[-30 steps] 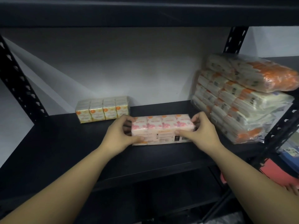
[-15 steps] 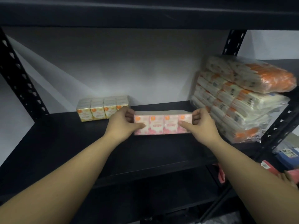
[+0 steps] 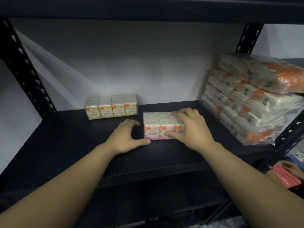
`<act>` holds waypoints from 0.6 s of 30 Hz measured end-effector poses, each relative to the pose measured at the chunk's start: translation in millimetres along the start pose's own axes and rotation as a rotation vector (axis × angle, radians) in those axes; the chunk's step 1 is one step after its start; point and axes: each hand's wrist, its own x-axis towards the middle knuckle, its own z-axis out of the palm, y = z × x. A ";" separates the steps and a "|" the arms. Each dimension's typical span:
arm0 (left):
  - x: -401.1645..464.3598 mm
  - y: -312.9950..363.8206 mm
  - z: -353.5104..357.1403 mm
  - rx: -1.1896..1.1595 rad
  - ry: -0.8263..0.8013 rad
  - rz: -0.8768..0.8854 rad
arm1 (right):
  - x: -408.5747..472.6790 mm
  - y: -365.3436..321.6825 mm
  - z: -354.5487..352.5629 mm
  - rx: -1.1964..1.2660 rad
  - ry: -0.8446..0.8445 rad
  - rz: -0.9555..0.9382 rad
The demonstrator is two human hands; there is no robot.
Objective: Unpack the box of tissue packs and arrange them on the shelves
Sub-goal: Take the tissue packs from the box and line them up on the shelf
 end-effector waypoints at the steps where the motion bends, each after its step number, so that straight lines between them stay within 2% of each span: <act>1: 1.0 -1.8 -1.5 0.100 -0.029 -0.006 | 3.2 -4.6 4.9 -0.020 -0.024 -0.007; 4: -1.2 -8.6 -0.2 0.206 -0.049 -0.024 | 13.8 -6.5 16.2 -0.023 -0.052 -0.009; 18: 2.5 -17.4 3.1 0.101 -0.006 -0.056 | 113.6 14.3 65.8 0.017 -0.093 -0.030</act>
